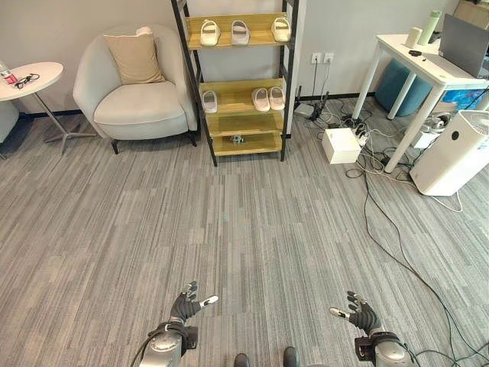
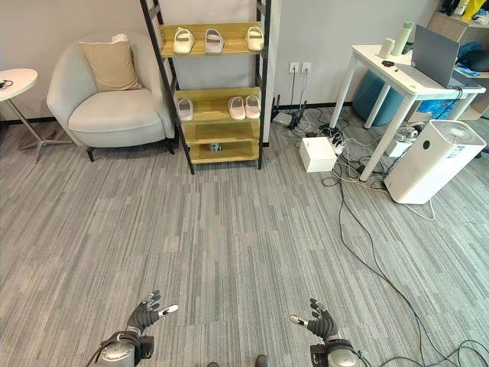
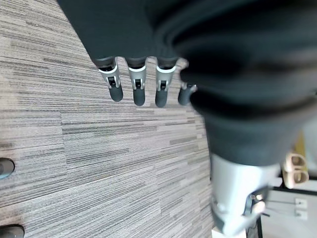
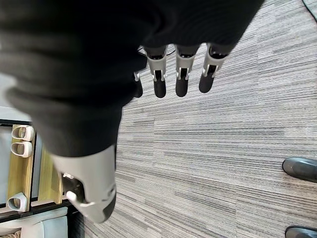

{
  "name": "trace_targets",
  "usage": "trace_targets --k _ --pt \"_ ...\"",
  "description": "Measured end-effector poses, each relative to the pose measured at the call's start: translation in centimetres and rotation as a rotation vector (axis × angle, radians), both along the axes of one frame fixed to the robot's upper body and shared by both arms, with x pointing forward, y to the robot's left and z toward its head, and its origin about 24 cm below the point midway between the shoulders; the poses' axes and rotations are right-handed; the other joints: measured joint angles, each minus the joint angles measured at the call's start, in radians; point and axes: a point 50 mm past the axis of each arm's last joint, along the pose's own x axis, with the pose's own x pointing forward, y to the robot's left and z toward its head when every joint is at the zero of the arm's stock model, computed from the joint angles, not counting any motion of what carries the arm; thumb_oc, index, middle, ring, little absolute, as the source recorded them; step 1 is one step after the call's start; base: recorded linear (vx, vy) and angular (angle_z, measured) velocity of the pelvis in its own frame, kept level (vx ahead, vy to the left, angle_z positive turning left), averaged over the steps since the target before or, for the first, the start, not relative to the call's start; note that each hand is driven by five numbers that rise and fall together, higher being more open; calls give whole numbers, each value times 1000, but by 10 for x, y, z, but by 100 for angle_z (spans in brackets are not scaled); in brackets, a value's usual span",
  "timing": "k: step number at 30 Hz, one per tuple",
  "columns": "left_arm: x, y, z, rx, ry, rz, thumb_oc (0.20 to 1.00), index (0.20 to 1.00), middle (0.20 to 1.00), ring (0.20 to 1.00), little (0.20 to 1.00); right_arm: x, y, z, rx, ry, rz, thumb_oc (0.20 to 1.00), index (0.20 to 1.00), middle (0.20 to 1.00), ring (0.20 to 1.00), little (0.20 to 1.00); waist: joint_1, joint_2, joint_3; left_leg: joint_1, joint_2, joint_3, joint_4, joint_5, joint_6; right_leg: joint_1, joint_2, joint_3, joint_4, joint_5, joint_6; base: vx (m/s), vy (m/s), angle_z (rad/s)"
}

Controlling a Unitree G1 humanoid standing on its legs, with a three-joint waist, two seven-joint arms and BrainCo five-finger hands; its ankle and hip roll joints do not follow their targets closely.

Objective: Arrange the slippers neatly on the shoe rack.

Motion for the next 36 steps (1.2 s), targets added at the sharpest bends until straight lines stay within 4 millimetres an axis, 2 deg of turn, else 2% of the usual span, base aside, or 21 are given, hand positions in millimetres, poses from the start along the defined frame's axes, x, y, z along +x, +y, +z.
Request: trace_targets --k 14,19,25,30,32,33,34,36 --pt "0 0 1 -16 -7 16 1000 1000 1000 1000 1000 0 0 0 -10 2 13 1000 1000 1000 1000 1000 0 3 1 2 1 7 1 0 0 -7 1 10 0 0 0 -1 2 -1" --pt "-4 0 0 -31 -3 31 1000 1000 1000 1000 1000 0 0 0 -9 4 15 1000 1000 1000 1000 1000 1 17 15 1 0 23 0 -2 2 -9 1 28 0 3 5 3 10 -10" --pt "-2 -1 2 -35 -19 29 1000 1000 1000 1000 1000 1 -4 2 -17 7 29 1000 1000 1000 1000 1000 2 14 39 -14 0 17 0 -2 3 -21 1 21 0 3 4 34 -10 3" --pt "-1 -1 3 -36 -26 27 1000 1000 1000 1000 1000 11 0 8 -9 -32 43 1000 1000 1000 1000 1000 2 13 43 -16 -2 15 0 -3 2 -23 0 21 0 2 4 37 56 1" --pt "2 -2 6 -36 -40 23 1000 1000 1000 1000 1000 16 -3 14 -19 -61 53 1000 1000 1000 1000 1000 2 3 50 -32 -5 17 0 -4 5 -41 -1 27 4 7 9 -51 140 -6" --pt "6 -1 9 -33 -59 17 1000 1000 1000 1000 1000 19 -5 16 -26 -70 56 1000 1000 1000 1000 1000 1 -5 57 -42 -9 17 0 -3 7 -54 -3 28 10 12 11 -104 145 -12" --pt "13 3 16 -19 -90 4 1000 1000 1000 1000 1000 24 -6 20 -34 -85 58 1000 1000 1000 1000 1000 2 -15 75 -65 -9 21 0 1 16 -111 -3 32 77 10 11 -74 135 -15" --pt "24 6 22 1 -116 -8 1000 1000 1000 1000 1000 36 -5 26 -39 -119 64 1000 1000 1000 1000 1000 0 -15 114 -79 -4 30 0 2 34 -192 -3 36 210 -20 43 33 84 -17"
